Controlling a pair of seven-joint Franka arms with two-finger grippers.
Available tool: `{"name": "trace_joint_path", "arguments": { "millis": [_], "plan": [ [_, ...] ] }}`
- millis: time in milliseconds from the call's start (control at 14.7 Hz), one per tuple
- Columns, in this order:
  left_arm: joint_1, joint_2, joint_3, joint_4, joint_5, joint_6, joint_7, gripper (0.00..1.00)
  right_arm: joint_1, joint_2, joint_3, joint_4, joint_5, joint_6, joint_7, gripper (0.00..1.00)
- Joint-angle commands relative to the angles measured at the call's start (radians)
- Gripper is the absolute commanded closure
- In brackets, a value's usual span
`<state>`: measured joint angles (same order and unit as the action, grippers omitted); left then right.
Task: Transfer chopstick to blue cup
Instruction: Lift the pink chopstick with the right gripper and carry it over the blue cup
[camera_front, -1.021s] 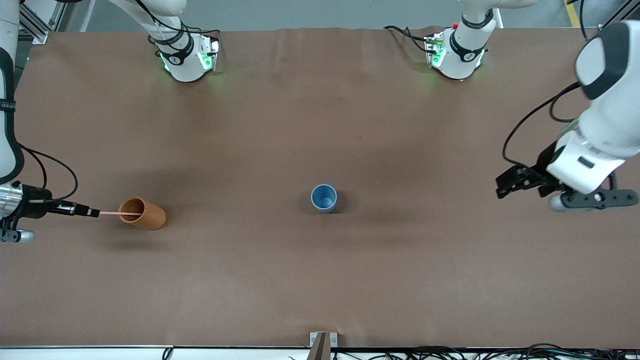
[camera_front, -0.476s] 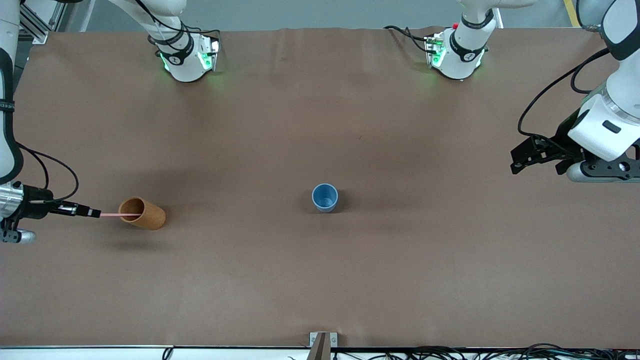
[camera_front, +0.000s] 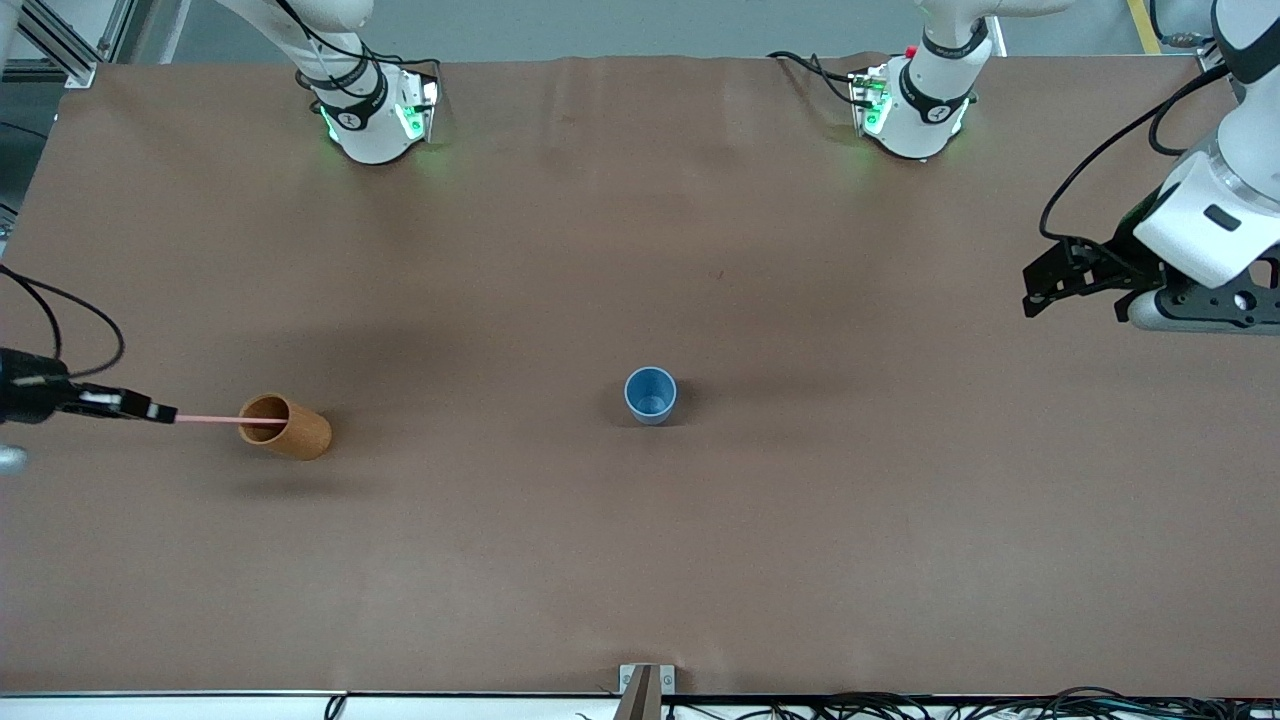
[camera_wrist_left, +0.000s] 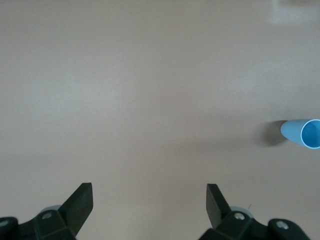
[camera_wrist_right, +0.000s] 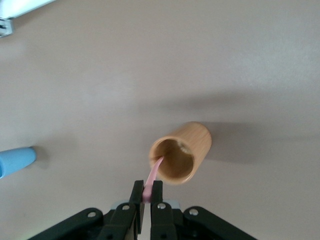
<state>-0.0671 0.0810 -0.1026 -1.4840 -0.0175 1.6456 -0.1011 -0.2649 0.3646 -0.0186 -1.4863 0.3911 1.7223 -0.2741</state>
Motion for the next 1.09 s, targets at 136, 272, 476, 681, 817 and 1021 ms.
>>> {"name": "trace_joint_path", "arguments": {
  "millis": [136, 272, 476, 681, 817, 1021],
  "plan": [
    [0.044, -0.041, 0.003, -0.036, -0.013, -0.006, 0.07, 0.0, 0.174, -0.176, 0.008, 0.023, -0.191, -0.056, 0.184, 0.99],
    [0.053, -0.049, 0.006, -0.044, -0.013, -0.013, 0.109, 0.0, 0.29, -0.187, 0.008, 0.038, -0.228, -0.05, 0.316, 0.99],
    [0.01, -0.063, 0.041, -0.05, -0.015, -0.035, 0.11, 0.0, 0.497, -0.182, 0.008, 0.067, -0.329, 0.005, 0.561, 0.99],
    [0.007, -0.07, 0.04, -0.058, -0.013, -0.039, 0.101, 0.0, 0.715, -0.176, 0.006, 0.069, -0.405, 0.107, 0.885, 0.99],
    [0.019, -0.072, 0.038, -0.053, -0.015, -0.041, 0.101, 0.0, 0.871, -0.153, 0.006, 0.086, -0.496, 0.164, 1.103, 0.99],
    [0.021, -0.058, 0.041, -0.03, -0.012, -0.041, 0.112, 0.0, 0.999, -0.08, 0.006, 0.086, -0.596, 0.244, 1.306, 0.99]
  ]
}}
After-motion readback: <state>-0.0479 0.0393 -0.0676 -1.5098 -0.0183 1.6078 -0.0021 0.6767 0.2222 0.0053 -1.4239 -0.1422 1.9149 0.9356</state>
